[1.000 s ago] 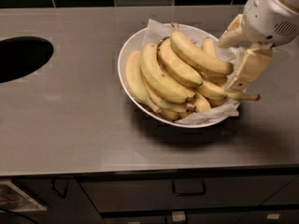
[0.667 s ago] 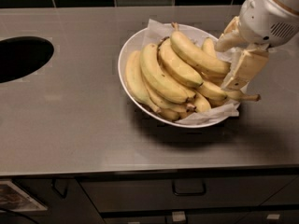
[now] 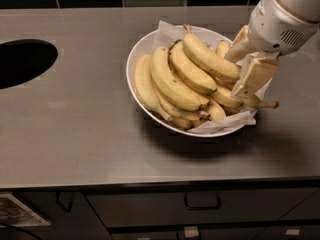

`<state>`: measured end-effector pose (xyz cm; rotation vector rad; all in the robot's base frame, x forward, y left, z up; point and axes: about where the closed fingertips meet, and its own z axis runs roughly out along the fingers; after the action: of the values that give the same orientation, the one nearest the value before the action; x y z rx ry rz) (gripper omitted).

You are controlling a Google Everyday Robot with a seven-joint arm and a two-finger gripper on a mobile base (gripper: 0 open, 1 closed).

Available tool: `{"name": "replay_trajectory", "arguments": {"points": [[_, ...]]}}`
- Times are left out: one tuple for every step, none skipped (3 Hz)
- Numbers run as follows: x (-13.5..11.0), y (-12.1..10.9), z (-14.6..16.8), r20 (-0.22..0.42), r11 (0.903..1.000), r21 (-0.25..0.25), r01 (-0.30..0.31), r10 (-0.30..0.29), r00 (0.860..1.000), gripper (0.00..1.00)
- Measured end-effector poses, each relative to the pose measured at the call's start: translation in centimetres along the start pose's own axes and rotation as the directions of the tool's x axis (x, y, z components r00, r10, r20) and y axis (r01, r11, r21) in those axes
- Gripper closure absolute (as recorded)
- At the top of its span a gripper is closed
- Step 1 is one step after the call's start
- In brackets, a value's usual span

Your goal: Pick banana from white bowl

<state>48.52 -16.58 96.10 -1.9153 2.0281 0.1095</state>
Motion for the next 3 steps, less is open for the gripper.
{"name": "replay_trajectory", "arguments": {"points": [[-0.17, -0.36, 0.84, 0.01, 0.9999, -0.017, 0.002, -0.002, 1.0, 0.4], [-0.17, -0.36, 0.84, 0.01, 0.9999, -0.017, 0.002, -0.002, 1.0, 0.59], [-0.17, -0.36, 0.84, 0.01, 0.9999, -0.017, 0.002, -0.002, 1.0, 0.82]]}}
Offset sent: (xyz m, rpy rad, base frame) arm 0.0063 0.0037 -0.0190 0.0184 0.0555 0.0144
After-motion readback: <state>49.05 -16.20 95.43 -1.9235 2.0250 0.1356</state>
